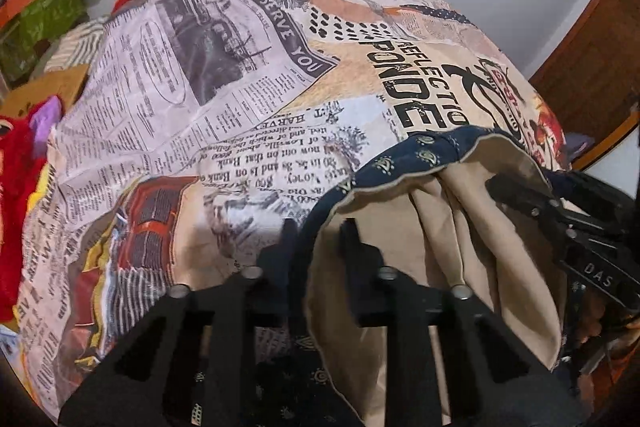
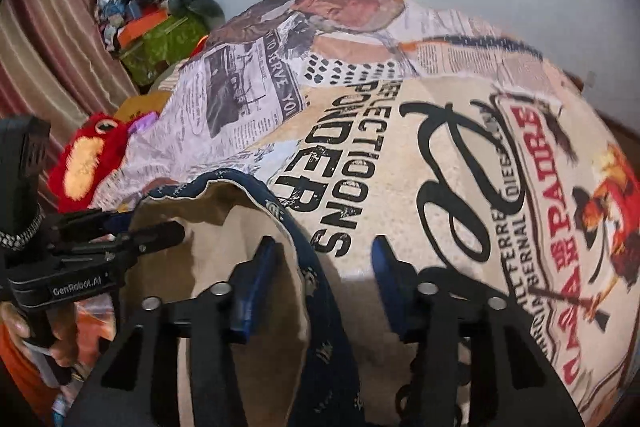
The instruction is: Fold large clothes
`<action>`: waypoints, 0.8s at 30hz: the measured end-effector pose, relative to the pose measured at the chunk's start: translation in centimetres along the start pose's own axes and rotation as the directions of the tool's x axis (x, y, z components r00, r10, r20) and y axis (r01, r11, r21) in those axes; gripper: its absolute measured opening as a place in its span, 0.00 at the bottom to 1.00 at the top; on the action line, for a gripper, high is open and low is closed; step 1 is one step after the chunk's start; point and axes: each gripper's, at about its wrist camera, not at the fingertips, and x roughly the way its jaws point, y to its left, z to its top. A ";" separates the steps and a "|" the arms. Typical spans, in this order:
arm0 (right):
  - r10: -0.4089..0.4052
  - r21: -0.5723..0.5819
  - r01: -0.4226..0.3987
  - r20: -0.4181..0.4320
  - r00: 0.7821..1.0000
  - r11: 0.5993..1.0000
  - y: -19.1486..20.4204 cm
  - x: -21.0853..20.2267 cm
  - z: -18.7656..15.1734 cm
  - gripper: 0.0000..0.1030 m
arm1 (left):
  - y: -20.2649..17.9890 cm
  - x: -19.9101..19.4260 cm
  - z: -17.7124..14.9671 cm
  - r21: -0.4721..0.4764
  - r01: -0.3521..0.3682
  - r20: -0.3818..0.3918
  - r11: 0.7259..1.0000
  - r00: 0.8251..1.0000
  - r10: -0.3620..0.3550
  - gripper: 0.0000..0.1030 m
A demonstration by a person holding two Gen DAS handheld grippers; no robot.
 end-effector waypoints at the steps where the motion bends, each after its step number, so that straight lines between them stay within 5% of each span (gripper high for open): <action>1: -0.003 -0.015 0.004 0.010 1.000 1.000 0.2 -0.2 -0.1 0.29 | -0.2 -0.4 -0.1 0.013 -0.002 0.011 1.000 1.000 0.002 0.06; 7: -0.020 -0.075 0.027 0.100 0.995 0.997 1.4 -4.1 -1.2 0.08 | -1.8 -5.4 -1.0 0.076 0.010 0.082 0.997 0.996 -0.017 0.06; 14: -0.001 -0.099 0.020 0.183 0.983 0.995 2.4 -11.2 -3.1 0.06 | -5.1 -12.2 -4.3 0.192 0.019 0.131 0.981 0.990 -0.045 0.06; 19: 0.000 -0.140 0.028 0.197 0.980 0.990 3.8 -14.1 -4.2 0.06 | -7.3 -13.3 -6.4 0.252 -0.008 0.120 0.968 0.993 -0.023 0.06; 21: -0.007 -0.178 0.039 0.173 0.985 0.983 4.5 -14.1 -4.3 0.11 | -7.4 -13.1 -6.8 0.252 -0.004 0.110 0.968 0.994 -0.024 0.06; 24: -0.032 -0.196 0.062 0.153 0.988 0.979 4.8 -13.2 -4.4 0.61 | -7.0 -12.9 -6.9 0.244 0.013 0.113 0.970 0.993 -0.042 0.06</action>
